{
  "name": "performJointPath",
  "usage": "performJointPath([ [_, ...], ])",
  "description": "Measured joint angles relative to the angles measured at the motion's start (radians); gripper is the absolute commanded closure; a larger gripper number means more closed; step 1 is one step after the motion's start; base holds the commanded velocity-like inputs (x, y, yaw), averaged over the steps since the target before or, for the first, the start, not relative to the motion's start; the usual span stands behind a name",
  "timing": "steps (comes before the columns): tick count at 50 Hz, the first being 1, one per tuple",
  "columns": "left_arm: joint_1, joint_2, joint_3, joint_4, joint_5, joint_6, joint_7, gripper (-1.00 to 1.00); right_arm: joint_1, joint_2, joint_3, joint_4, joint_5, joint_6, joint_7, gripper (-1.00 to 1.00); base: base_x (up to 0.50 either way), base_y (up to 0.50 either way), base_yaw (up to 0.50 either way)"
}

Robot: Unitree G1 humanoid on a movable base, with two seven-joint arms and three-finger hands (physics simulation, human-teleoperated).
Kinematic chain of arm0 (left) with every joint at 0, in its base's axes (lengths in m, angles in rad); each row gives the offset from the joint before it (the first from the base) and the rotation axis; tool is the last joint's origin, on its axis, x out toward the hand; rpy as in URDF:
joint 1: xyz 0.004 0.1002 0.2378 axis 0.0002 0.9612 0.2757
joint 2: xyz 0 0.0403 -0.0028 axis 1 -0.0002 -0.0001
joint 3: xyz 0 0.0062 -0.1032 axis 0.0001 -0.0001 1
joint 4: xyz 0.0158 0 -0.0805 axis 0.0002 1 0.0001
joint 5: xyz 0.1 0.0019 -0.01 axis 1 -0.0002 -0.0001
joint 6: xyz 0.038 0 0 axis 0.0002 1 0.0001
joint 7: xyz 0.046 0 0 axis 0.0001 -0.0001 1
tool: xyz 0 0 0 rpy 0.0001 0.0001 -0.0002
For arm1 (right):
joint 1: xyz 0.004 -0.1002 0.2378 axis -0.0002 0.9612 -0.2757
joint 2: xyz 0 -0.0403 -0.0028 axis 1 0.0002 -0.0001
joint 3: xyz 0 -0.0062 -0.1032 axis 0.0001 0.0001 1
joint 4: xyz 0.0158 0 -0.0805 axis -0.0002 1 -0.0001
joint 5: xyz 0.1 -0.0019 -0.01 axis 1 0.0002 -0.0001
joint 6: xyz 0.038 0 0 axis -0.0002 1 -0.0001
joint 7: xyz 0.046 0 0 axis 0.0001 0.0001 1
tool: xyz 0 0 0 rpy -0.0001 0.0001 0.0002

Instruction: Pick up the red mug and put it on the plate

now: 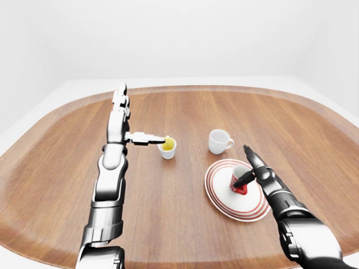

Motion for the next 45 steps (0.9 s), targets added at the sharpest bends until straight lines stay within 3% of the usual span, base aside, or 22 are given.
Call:
performJointPath([
  [15, -0.003, 0.003, 0.002, 0.000, -0.004, 0.000, 0.001, -1.00, 0.005, -0.003, 0.003, -0.029, -0.008, 0.023, 0.002, -1.00, 0.00, 0.00, 0.00],
  [23, -0.006, 0.006, 0.004, -0.006, -0.006, 0.000, 0.000, -1.00, 0.031, -0.004, -0.011, -0.173, -0.013, 0.092, 0.058, -1.00, 0.00, 0.00, 0.00],
  [45, -0.004, 0.014, 0.013, -0.040, -0.015, 0.000, -0.002, -1.00, 0.115, -0.006, -0.085, -0.703, -0.026, 0.092, 0.269, -1.00, 0.00, 0.00, 0.00],
])
